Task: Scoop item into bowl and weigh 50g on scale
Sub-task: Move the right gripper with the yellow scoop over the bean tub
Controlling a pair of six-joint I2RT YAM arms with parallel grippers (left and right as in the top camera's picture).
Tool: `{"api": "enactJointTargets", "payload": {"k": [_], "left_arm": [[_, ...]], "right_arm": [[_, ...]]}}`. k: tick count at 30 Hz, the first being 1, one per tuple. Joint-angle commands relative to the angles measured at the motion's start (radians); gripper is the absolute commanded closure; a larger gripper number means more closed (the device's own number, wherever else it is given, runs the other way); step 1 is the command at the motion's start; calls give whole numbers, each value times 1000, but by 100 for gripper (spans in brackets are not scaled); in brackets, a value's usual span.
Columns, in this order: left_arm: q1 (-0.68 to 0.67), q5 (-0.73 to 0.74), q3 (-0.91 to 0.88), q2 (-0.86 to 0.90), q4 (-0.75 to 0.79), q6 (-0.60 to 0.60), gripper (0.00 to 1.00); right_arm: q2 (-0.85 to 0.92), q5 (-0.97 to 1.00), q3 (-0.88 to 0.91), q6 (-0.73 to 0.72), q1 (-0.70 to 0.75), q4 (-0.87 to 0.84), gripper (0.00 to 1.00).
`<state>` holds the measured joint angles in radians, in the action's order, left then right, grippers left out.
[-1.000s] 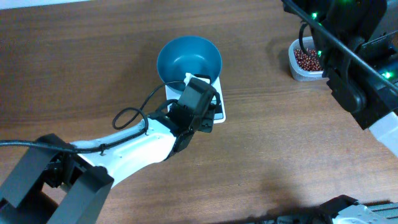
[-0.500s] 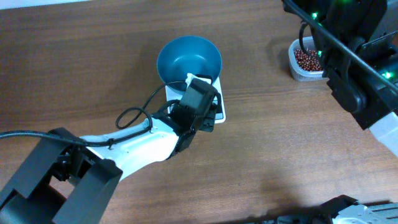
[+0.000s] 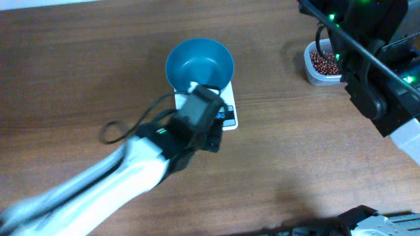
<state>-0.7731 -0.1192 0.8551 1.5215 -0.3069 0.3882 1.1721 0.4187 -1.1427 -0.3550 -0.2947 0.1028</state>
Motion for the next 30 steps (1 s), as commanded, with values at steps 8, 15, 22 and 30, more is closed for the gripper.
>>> {"api": "enactJointTargets", "payload": {"k": [8,15,22,30], "left_arm": [[-3,-30,1,-494,-501,-112,1],[168,206,29,-494,-557,-463,1],[357,192,273,-438,-752,-788,1],[357,290,295,-247,-776,-917,1]], "right_arm": [[-16,-8,-15,11,3,-2,96],[-13,-8,-15,11,3,0,96],[13,-8,-15,11,3,11,96],[20,-8,-15,11,2,66,96]]}}
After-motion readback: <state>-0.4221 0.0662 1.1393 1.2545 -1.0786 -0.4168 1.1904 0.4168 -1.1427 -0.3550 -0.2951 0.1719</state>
